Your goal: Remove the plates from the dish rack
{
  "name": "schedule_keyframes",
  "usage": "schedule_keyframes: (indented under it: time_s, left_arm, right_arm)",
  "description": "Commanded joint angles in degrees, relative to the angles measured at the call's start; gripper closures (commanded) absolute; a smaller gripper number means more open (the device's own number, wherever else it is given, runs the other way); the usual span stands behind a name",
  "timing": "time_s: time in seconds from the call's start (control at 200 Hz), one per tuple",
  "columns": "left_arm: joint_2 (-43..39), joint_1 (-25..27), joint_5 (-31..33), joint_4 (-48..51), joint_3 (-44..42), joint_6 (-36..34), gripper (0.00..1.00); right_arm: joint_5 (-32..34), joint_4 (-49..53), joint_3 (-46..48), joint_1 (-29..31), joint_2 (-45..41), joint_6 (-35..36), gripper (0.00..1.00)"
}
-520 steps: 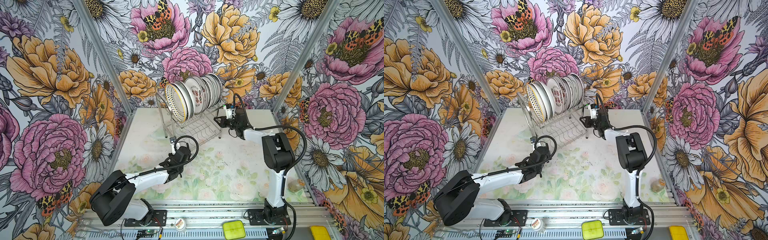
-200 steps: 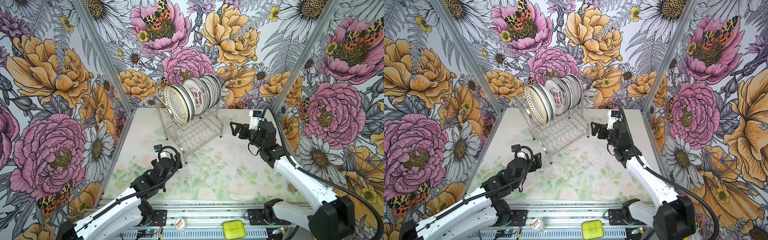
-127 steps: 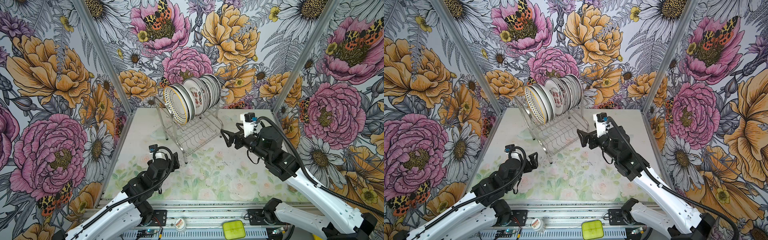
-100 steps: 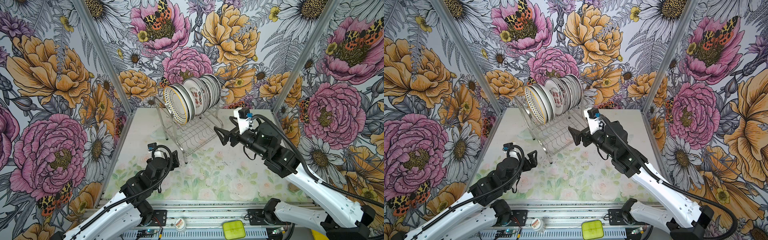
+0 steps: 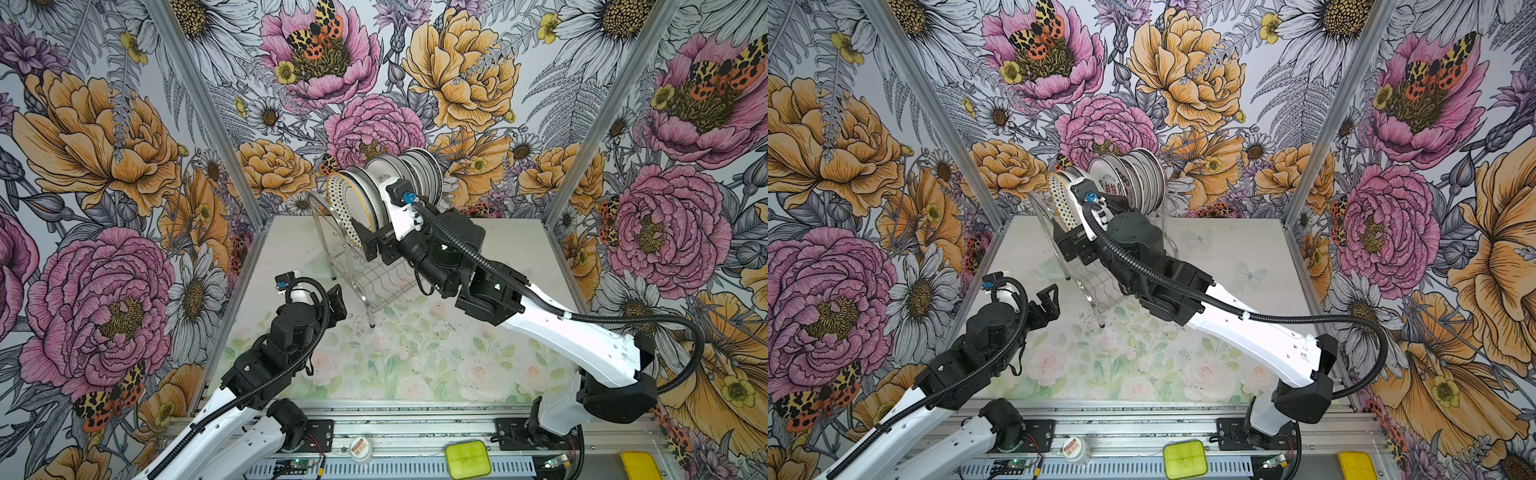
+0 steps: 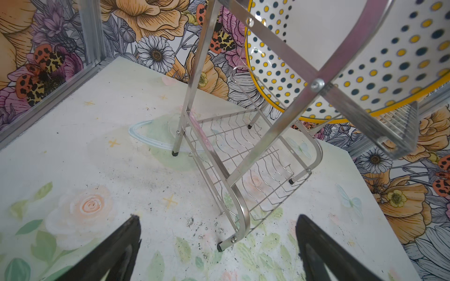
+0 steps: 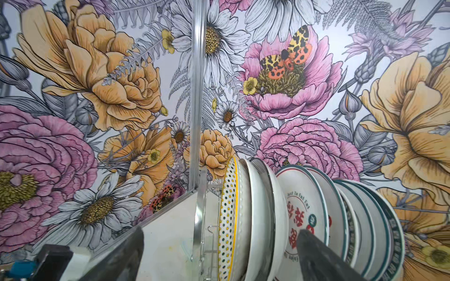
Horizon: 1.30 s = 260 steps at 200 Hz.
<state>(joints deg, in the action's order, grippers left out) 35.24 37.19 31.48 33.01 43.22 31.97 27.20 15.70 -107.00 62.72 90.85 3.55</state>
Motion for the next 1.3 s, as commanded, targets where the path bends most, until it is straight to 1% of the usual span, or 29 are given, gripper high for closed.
schedule_keyframes:
  time_s: [0.0, 0.045, 0.165, 0.22, 0.295, 0.41, 0.475, 0.635, 0.786, 1.001, 1.296]
  left_arm:
    - [-0.3, -2.7, -1.1, 3.4, 2.0, -2.1, 0.01]
    - [-0.6, -3.8, -2.1, 3.7, 2.3, -2.2, 0.01]
    - [-0.1, -6.7, -4.6, 4.6, 2.8, -2.7, 0.01]
    - [0.9, -7.9, -6.2, 5.0, 3.2, -3.3, 0.01]
    - [2.6, -8.9, -7.1, 5.6, 3.9, -3.1, 0.01]
    - [5.3, -10.4, -8.8, 6.7, 5.4, -2.2, 0.01]
    - [5.9, -10.7, -9.1, 6.6, 5.7, -1.9, 0.01]
    - [4.7, -11.3, -9.2, 6.7, 5.5, -2.3, 0.01]
    - [2.9, -12.5, -10.3, 6.9, 4.9, -2.0, 0.01]
    - [3.4, -14.6, -12.1, 7.9, 5.0, -1.4, 0.01]
    - [3.3, -15.4, -13.2, 7.9, 4.9, -1.3, 0.01]
  right_arm:
    - [11.0, 1.0, -2.2, 1.6, 0.9, 2.8, 0.08]
    - [10.7, 0.8, -1.9, 1.9, 1.4, 2.8, 0.13]
    - [11.3, 0.6, -1.7, 2.4, 3.6, 2.7, 0.17]
    - [12.4, 0.6, -2.0, 2.5, 4.6, 2.0, 0.22]
    - [13.6, 0.7, -2.5, 2.2, 5.8, 0.8, 0.24]
    - [15.2, 0.7, -3.2, 2.1, 7.3, -0.9, 0.3]
    - [16.2, 0.7, -3.8, 2.2, 8.6, -0.9, 0.33]
    - [19.8, 0.5, -5.3, 2.2, 11.5, -0.9, 0.38]
    - [22.6, -0.1, -6.9, 2.2, 13.8, -0.6, 0.46]
    - [24.6, -0.1, -8.5, 1.9, 16.4, -1.3, 0.48]
    - [24.2, -0.1, -7.4, 0.3, 16.9, -3.7, 0.52]
